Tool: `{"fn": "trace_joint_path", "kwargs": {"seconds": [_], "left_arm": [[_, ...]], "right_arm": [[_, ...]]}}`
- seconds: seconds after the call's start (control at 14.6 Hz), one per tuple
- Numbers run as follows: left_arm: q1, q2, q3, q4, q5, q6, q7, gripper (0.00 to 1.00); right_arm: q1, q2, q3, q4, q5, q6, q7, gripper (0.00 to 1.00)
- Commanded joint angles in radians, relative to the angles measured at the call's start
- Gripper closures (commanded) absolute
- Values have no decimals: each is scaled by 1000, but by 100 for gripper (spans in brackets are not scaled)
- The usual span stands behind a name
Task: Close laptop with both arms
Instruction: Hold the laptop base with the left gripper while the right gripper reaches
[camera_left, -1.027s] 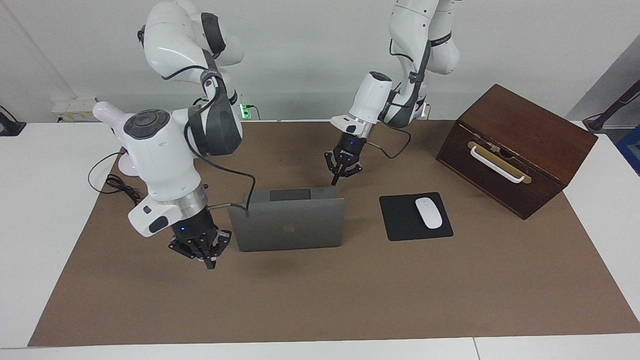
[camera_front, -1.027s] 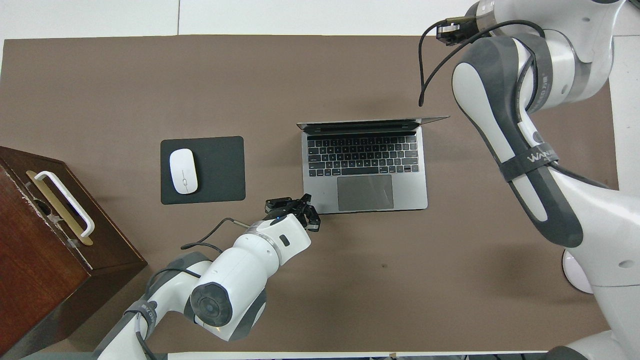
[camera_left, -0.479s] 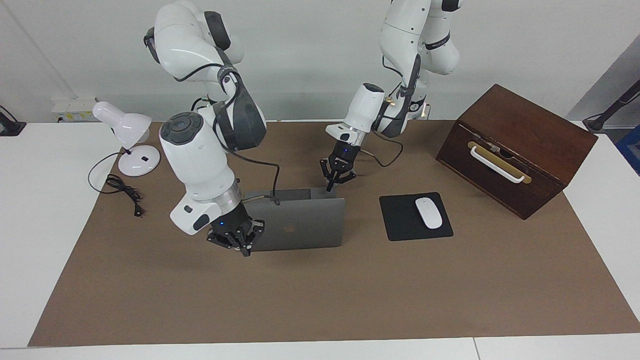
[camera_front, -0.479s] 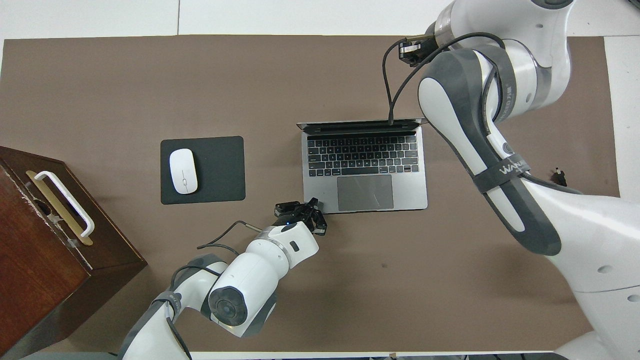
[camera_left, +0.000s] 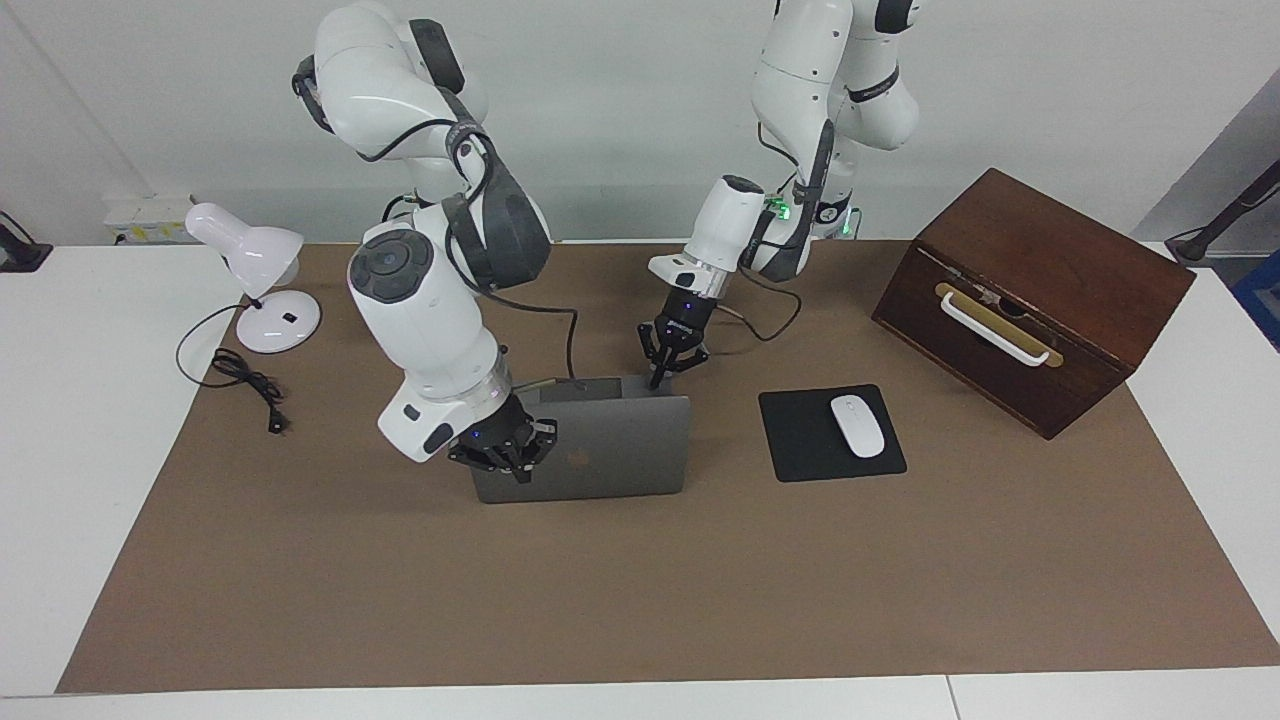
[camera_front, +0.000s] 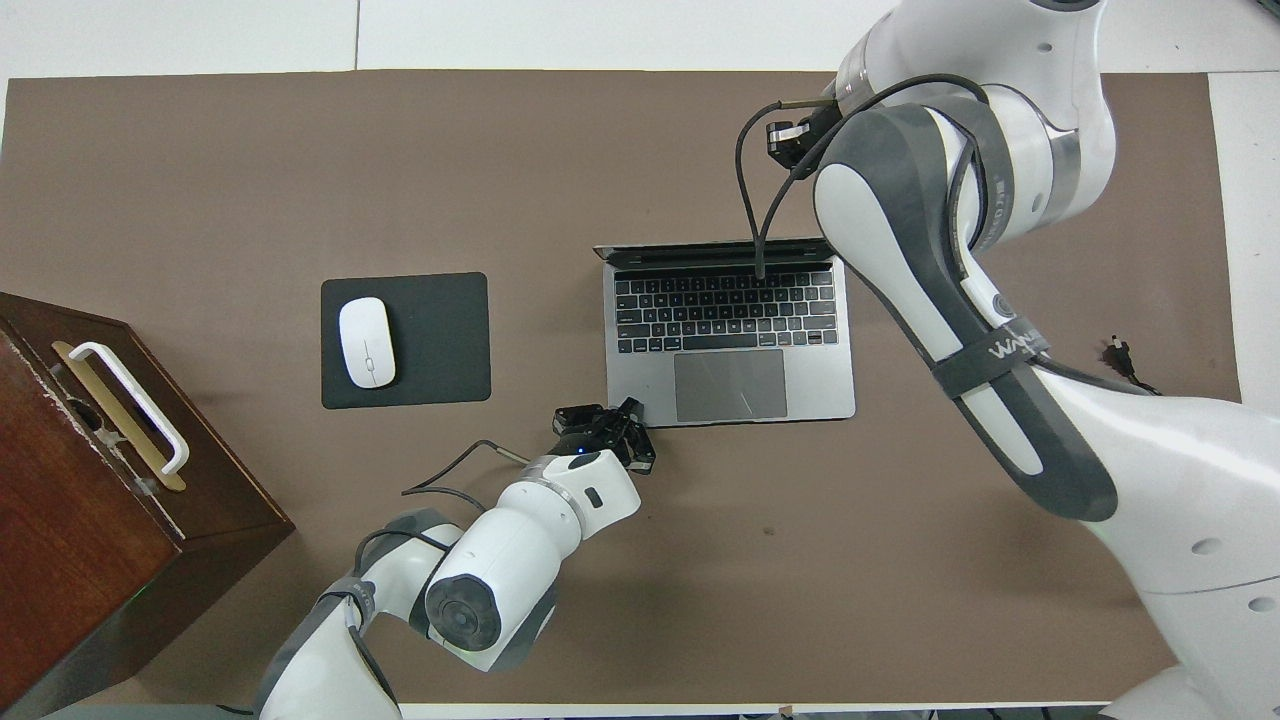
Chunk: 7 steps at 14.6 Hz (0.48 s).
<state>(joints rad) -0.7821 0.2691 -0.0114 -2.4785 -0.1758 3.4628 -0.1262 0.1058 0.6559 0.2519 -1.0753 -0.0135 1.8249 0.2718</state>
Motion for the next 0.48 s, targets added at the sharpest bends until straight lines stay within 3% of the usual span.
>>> {"fn": "trace_joint_path", "kwargs": {"seconds": [0.0, 0.41], "left_arm": [[-9, 41, 16, 6, -13, 13, 74, 100], [12, 51, 16, 1, -13, 13, 132, 100]], "right_arm": [[-11, -7, 10, -6, 56, -42, 23, 100], [-14, -21, 10, -18, 118, -180, 32, 100]]}}
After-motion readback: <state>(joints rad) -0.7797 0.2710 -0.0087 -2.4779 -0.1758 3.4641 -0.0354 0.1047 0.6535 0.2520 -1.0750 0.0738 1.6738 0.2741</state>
